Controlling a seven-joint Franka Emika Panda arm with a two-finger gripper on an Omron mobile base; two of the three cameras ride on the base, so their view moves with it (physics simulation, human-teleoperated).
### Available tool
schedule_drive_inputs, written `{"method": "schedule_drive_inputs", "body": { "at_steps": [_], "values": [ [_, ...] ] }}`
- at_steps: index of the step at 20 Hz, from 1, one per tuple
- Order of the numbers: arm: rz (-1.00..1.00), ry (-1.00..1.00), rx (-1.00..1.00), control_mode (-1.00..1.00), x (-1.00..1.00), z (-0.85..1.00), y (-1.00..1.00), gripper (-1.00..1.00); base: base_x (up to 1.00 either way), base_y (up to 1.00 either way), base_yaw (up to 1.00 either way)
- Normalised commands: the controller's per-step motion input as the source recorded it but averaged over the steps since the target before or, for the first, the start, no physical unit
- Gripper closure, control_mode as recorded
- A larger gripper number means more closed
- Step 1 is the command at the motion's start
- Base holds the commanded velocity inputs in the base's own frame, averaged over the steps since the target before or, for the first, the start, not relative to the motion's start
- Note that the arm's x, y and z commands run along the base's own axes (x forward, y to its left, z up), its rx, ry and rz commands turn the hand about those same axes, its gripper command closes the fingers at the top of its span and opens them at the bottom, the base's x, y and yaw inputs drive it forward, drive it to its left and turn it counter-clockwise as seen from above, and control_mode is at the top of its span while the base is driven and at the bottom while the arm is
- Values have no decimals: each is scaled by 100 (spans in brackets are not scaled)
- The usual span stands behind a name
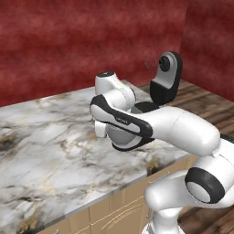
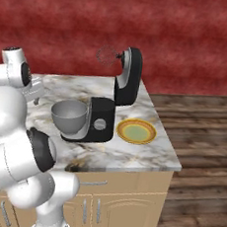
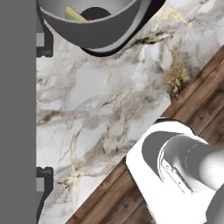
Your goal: Add butter and sugar cubes to the stand mixer bowl and then turn on the stand mixer to begin making frosting.
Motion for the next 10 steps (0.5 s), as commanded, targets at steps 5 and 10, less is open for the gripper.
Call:
{"method": "schedule_drive_inputs", "body": {
  "at_steps": [5,10],
  "values": [
    [19,0,0,-100,-19,-5,1,-100,0,0,0],
    [12,3,0,-100,0,-22,0,-100,0,0,0]
  ]
}}
